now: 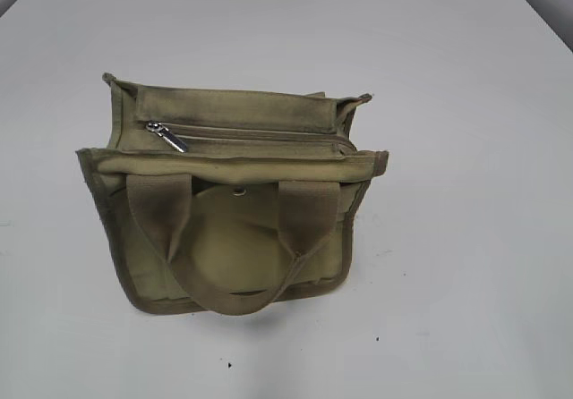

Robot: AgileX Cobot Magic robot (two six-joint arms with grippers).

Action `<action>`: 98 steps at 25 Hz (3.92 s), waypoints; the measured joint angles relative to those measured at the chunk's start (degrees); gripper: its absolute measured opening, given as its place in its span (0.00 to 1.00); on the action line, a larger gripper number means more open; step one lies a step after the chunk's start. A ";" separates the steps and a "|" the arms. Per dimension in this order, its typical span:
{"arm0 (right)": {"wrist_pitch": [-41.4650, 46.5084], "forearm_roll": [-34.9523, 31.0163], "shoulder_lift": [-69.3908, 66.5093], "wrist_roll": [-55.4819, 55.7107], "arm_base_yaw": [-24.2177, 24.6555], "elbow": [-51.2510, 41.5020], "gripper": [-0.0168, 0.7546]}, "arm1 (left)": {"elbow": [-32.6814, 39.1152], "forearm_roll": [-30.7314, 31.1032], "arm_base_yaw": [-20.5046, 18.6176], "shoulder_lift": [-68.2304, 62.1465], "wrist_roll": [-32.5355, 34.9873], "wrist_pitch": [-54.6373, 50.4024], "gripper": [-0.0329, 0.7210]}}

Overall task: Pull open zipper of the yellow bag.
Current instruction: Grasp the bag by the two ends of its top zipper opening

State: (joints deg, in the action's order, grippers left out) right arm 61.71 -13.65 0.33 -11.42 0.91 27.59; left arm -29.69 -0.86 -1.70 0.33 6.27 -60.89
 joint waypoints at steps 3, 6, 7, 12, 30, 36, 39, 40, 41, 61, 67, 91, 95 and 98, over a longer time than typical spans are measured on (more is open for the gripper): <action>-0.05 0.00 0.00 0.00 0.00 0.00 0.79 | 0.00 0.00 0.00 0.00 0.00 0.00 0.62; -0.05 0.00 0.00 0.00 0.00 0.00 0.79 | 0.00 0.00 0.00 0.00 0.00 0.00 0.62; 0.00 0.00 0.00 0.00 0.00 0.00 0.79 | 0.00 0.00 0.00 0.00 0.00 0.00 0.62; -0.01 0.00 0.00 0.00 0.00 0.00 0.79 | 0.00 0.05 0.00 0.00 0.00 0.00 0.62; -5.30 -0.21 -6.95 0.00 -0.77 0.56 0.77 | -2.25 -19.35 6.47 -21.67 0.31 18.72 0.62; -21.67 -1.75 -15.34 -0.44 -4.67 1.13 0.71 | -5.29 -39.78 6.47 -40.29 11.99 22.55 0.62; -26.86 -3.31 -22.61 -2.80 -7.07 2.56 0.70 | -9.41 -46.75 6.47 -50.95 16.38 20.39 0.62; -27.55 -3.75 -25.58 -4.27 -7.96 3.38 0.70 | -10.63 -47.69 6.47 -53.93 17.04 19.25 0.62; -28.18 -4.24 -28.17 -5.62 -8.69 4.16 0.70 | -12.16 -48.33 6.47 -56.83 17.35 18.29 0.62; -35.25 -7.51 -75.96 -30.93 -30.99 31.33 0.68 | -24.91 -59.64 12.34 -86.40 17.95 15.64 0.62; -37.02 -7.65 -85.44 -34.96 -37.80 38.84 0.68 | -24.96 -61.67 12.34 -86.91 18.24 17.75 0.53; -37.17 -10.49 -103.27 -36.00 -42.79 49.62 0.56 | -25.02 -68.70 12.34 -87.27 23.36 12.64 0.06; -35.57 -10.28 -103.97 -36.00 -42.79 49.66 0.54 | -25.02 -69.19 12.34 -87.46 23.83 12.64 0.06; -34.62 -10.50 -103.90 -36.00 -42.79 49.72 0.53 | -25.02 -69.25 12.34 -87.46 24.36 12.27 0.06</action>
State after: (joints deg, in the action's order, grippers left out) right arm 27.09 -24.15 -103.57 -47.42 -41.87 77.31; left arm -54.71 -70.12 10.64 -87.13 30.63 -48.63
